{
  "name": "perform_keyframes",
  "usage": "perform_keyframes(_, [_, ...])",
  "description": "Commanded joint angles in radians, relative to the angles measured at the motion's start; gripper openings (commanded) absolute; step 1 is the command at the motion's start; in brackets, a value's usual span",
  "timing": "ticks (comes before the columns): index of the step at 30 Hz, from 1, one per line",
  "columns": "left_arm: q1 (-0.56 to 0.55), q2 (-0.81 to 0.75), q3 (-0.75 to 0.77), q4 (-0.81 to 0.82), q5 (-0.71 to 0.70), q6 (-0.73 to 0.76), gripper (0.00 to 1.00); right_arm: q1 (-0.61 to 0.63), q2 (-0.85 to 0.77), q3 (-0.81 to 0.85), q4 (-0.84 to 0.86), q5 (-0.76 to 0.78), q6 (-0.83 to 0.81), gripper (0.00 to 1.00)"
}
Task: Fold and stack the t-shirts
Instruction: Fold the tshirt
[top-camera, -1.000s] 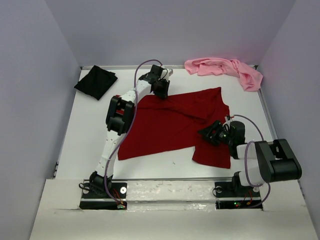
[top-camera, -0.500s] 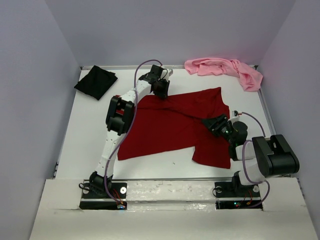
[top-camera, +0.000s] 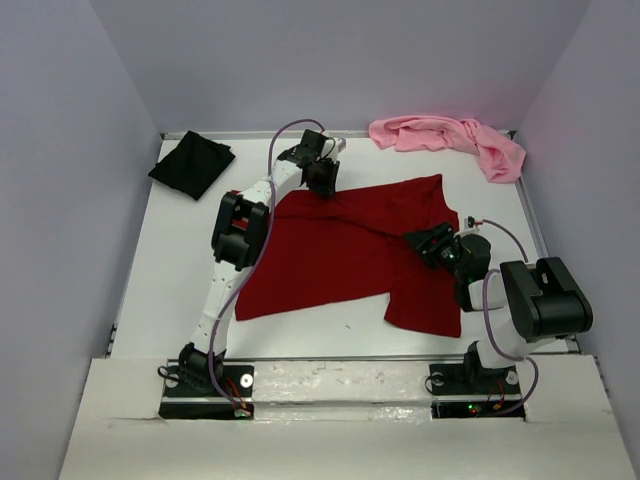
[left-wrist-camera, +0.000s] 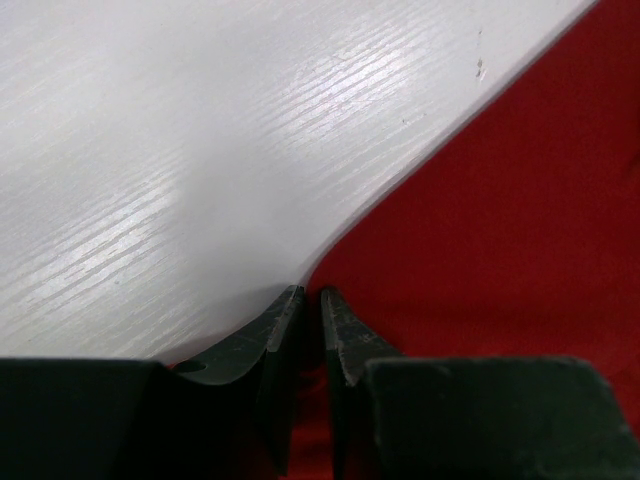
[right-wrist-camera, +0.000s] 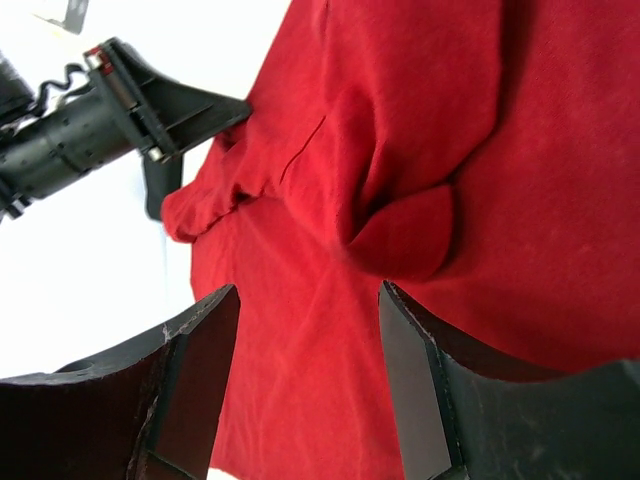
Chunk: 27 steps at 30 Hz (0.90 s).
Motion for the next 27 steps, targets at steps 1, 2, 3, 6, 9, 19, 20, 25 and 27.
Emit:
perform_keyframes(1, [0.016,-0.009,-0.048,-0.112,-0.055,0.019,0.28,0.003,0.008,0.049,-0.056,0.061,-0.040,0.63])
perform_keyframes(2, [0.016,-0.009,-0.048,-0.112,-0.055,0.017,0.28,0.003,0.008,0.052,-0.066,0.068,-0.042,0.63])
perform_keyframes(3, [0.018,-0.009,-0.049,-0.112,-0.057,0.019,0.28,0.003,0.010,0.054,-0.084,0.071,-0.042,0.63])
perform_keyframes(6, [0.018,-0.009,-0.048,-0.112,-0.055,0.019,0.28,0.013,-0.004,0.052,-0.127,0.090,-0.057,0.62])
perform_keyframes(9, [0.018,-0.009,-0.051,-0.112,-0.055,0.019,0.28,0.013,-0.041,0.054,-0.193,0.117,-0.080,0.60])
perform_keyframes(19, [0.019,-0.008,-0.049,-0.112,-0.055,0.019,0.28,0.031,-0.010,0.103,-0.244,0.153,-0.114,0.55])
perform_keyframes(20, [0.019,-0.008,-0.049,-0.114,-0.057,0.019,0.28,0.031,0.005,0.109,-0.236,0.151,-0.112,0.55])
perform_keyframes(25, [0.024,-0.006,-0.049,-0.112,-0.057,0.020,0.28,0.049,0.099,0.150,-0.201,0.150,-0.099,0.52])
perform_keyframes(27, [0.025,-0.006,-0.049,-0.114,-0.057,0.020,0.28,0.062,0.117,0.163,-0.198,0.157,-0.097,0.52])
